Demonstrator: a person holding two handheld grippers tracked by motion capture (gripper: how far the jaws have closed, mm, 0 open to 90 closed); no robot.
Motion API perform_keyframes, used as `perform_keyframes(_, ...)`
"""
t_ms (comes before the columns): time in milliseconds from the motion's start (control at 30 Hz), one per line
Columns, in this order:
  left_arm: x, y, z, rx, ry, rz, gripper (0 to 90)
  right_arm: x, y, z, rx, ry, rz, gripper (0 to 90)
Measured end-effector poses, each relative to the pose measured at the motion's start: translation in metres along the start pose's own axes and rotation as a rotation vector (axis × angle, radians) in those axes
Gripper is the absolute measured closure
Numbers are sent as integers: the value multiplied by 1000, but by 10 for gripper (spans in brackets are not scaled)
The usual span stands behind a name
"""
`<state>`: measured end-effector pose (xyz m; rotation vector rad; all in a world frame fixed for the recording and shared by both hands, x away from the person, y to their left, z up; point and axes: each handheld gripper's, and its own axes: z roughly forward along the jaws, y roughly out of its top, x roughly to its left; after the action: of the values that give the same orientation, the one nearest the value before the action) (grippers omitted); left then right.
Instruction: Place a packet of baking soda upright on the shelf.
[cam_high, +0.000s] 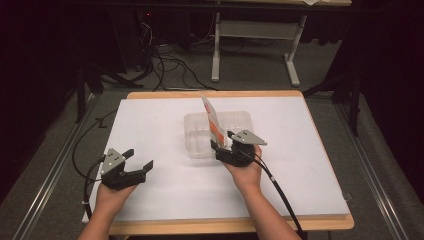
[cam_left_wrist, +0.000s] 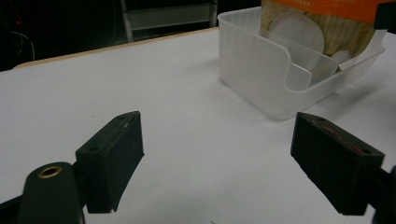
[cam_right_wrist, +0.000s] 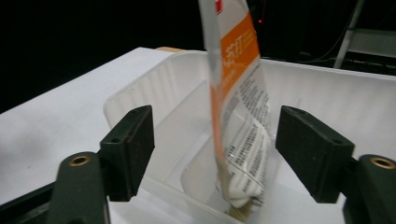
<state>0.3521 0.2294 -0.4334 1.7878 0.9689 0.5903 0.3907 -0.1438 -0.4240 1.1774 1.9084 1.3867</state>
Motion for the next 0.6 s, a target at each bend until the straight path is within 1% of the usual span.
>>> perform_keyframes(33, 0, 0, 0, 0, 1, 0, 176, -4, 0, -6, 2, 7, -6, 247)
perform_keyframes(67, 0, 0, 1, 0, 1, 0, 176, -4, 0, -6, 2, 7, -6, 247)
perform_keyframes(133, 0, 0, 1, 2, 7, 5, 176, -8, -1, -14, 8, 3, -10, 229)
perform_keyframes(200, 0, 0, 2, 6, 2, 5, 176, -13, -2, -20, 13, -4, -10, 209)
perform_keyframes(233, 0, 0, 2, 8, 2, 5, 176, -15, -2, -23, 13, -6, -8, 206)
perform_keyframes(267, 0, 0, 2, 9, 3, 6, 176, -20, -3, -30, 10, -12, -9, 202)
perform_keyframes(300, 0, 0, 2, 9, 4, 5, 176, -20, -3, -30, 10, -12, -9, 202)
perform_keyframes(333, 0, 0, 2, 9, 5, 5, 176, -22, -3, -34, 10, -13, -7, 202)
perform_keyframes(367, 0, 0, 1, 9, 7, 5, 176, -27, -3, -42, 10, -15, -13, 199)
perform_keyframes(400, 0, 0, 1, 9, 8, 4, 176, -27, -3, -42, 10, -15, -13, 199)
perform_keyframes(433, 1, 0, 1, 8, 9, 2, 176, -30, -3, -46, 9, -20, -20, 200)
perform_keyframes(467, 1, 0, 1, 9, 10, 0, 176, -36, -3, -55, 5, -31, -24, 202)
perform_keyframes(500, 1, 0, 1, 9, 11, -1, 176, -36, -3, -55, 5, -31, -24, 202)
perform_keyframes(600, 1, 0, 1, 8, 14, -2, 176, -48, -5, -71, 0, -46, -20, 202)
